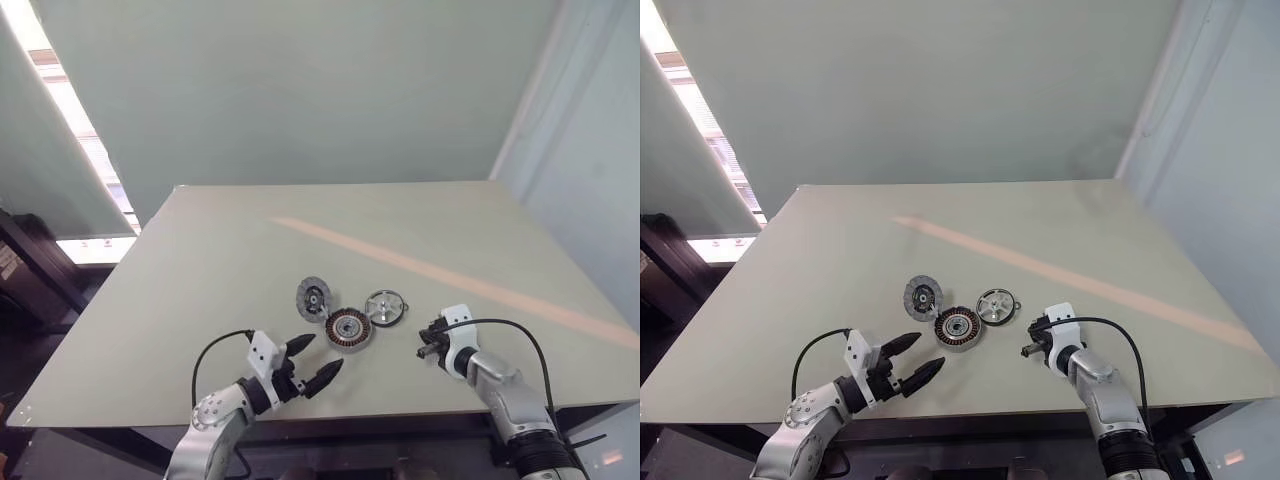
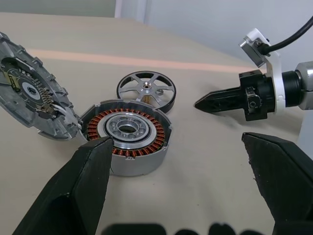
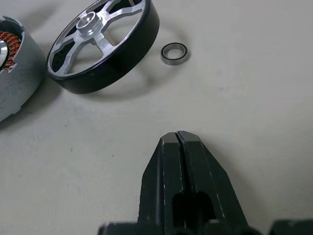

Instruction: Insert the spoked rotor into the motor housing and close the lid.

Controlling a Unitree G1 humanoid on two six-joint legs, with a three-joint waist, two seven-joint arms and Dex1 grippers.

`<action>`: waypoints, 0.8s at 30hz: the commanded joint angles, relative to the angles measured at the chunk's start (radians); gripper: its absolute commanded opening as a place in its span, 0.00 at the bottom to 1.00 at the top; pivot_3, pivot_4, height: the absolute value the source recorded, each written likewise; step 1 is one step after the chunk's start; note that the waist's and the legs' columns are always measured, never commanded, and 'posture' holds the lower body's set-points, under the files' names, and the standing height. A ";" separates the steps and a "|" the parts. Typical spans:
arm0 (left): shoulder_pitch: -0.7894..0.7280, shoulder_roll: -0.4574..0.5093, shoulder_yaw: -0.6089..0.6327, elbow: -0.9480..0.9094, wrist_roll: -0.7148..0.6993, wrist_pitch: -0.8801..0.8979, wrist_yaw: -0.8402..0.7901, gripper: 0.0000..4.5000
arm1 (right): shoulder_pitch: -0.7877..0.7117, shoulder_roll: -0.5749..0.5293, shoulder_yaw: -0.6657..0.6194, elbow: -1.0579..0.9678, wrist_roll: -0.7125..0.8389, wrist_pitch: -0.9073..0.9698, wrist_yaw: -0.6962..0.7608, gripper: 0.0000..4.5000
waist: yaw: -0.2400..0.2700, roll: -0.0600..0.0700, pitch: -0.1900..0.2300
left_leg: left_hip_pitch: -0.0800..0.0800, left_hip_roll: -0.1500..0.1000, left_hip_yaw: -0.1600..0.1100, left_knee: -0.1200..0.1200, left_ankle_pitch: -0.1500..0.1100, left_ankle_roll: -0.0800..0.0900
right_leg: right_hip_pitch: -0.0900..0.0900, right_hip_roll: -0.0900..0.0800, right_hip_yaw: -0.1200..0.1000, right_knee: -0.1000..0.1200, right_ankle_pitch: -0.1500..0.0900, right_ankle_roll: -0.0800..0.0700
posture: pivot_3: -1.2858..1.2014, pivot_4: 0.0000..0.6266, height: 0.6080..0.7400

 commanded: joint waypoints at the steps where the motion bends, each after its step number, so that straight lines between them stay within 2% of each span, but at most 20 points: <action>1: -0.019 0.004 0.003 -0.023 0.001 -0.021 -0.002 1.00 | -0.036 -0.002 -0.014 -0.060 0.007 -0.008 -0.003 0.00 | 0.000 0.000 0.000 | 0.000 0.000 0.000 0.000 0.000 0.000 | 0.000 0.000 0.000 0.000 0.000 0.000 | 0.52 0.00 1.00; 5: -0.025 0.004 0.005 -0.016 0.001 -0.025 -0.002 1.00 | -0.071 0.007 -0.017 -0.027 0.015 -0.034 0.012 0.28 | 0.000 0.000 0.000 | 0.000 0.000 0.000 0.000 0.000 0.000 | 0.000 0.000 0.000 0.000 0.000 0.000 | 0.52 0.00 1.00; 12: -0.023 0.006 0.004 -0.028 0.004 -0.027 0.005 1.00 | -0.183 0.007 -0.020 0.135 0.001 -0.079 0.037 0.86 | 0.000 0.000 0.000 | 0.000 0.000 0.000 0.000 0.000 0.000 | 0.000 0.000 0.000 0.000 0.000 0.000 | 0.52 0.00 1.00; 14: -0.019 0.009 0.007 -0.034 0.002 -0.026 0.006 1.00 | -0.215 0.007 -0.015 0.192 -0.006 -0.101 0.042 1.00 | 0.000 0.000 0.000 | 0.000 0.000 0.000 0.000 0.000 0.000 | 0.000 0.000 0.000 0.000 0.000 0.000 | 0.52 0.00 1.00; 24: 0.021 0.021 0.019 -0.090 -0.002 -0.028 0.037 1.00 | -0.335 0.023 0.000 0.431 -0.050 -0.219 0.065 1.00 | -0.001 0.001 0.000 | 0.001 0.000 0.000 0.000 0.000 0.000 | 0.000 0.001 0.001 0.000 0.001 -0.001 | 0.52 0.00 1.00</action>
